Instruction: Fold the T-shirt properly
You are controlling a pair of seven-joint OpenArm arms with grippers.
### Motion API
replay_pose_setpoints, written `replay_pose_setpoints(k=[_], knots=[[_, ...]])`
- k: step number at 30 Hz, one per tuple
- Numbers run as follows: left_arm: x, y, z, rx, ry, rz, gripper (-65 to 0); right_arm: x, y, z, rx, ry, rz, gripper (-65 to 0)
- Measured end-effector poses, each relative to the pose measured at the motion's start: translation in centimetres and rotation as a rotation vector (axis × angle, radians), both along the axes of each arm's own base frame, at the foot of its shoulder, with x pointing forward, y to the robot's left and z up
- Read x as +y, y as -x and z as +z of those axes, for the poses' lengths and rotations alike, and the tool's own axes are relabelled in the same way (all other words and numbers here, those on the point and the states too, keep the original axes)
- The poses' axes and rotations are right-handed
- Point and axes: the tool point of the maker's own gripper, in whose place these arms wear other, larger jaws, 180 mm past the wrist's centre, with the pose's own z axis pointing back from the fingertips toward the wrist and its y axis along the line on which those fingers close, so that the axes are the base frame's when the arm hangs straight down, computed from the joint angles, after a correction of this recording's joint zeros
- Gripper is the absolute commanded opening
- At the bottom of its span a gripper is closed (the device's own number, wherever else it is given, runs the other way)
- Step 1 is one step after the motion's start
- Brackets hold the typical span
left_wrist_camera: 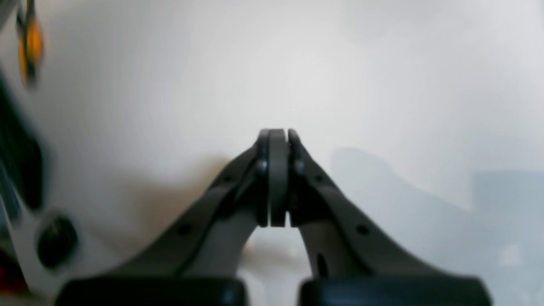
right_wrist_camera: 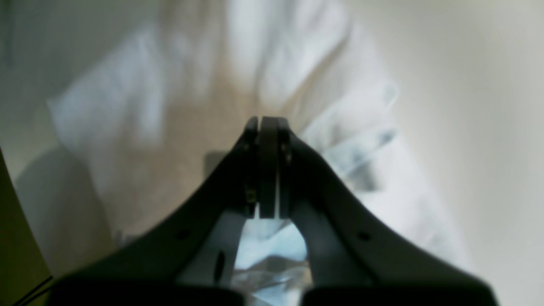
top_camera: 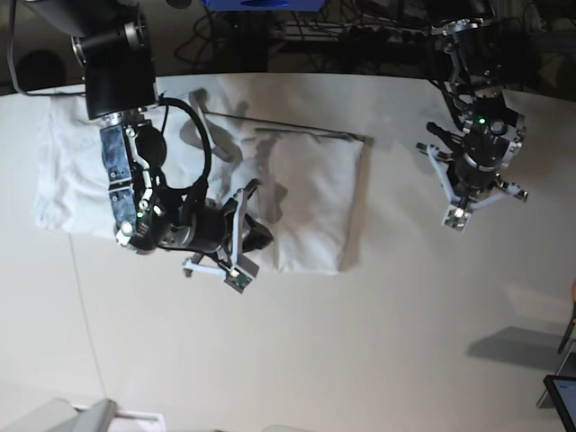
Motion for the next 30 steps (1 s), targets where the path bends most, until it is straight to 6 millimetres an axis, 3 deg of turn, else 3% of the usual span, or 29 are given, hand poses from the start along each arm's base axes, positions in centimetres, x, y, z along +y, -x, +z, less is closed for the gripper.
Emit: replay_pose_setpoints(k=[3,7,9,13,15,19,22,30], knots=[[-4.7,-1.3,0.0,-0.054,0.072,-0.117,-65.0,-1.0,0.1,1.4,-0.045,-0.03,-0.036,-65.0],[-9.6,-1.7,-0.5,-0.064,0.145,-0.219,-65.0,-7.5,0.7,-0.5,-0.014,0.048,-0.183,-65.0],[-11.5,-1.8,-0.5,-0.072,0.177,-0.252,-65.0,-10.8,0.8,-0.2,-0.028,0.07,-0.262,-65.0],[-14.0,-1.9,-0.6,-0.081,0.209,-0.311,-65.0,-14.7,0.6,1.8,-0.103,-0.002,-0.417,-65.0],[-15.1,-2.6,-0.9,-0.071,0.215,-0.341,-65.0,-17.1,1.2,1.7,-0.102,0.008,-0.483,-65.0],[-15.1,-3.3,-3.8,0.001,0.236,-0.325,-65.0,-21.1,2.6,0.7,-0.07,0.057,-0.59,-65.0],[-14.3,-2.8,-5.9,0.069,0.228,-0.307,-65.0,-21.4,3.7,-0.2,-0.044,0.074,-0.583,-65.0],[-13.7,-3.7,-7.0,0.083,0.246,-0.307,-65.0,-21.3,4.5,-0.8,-0.026,0.074,-0.583,-65.0]])
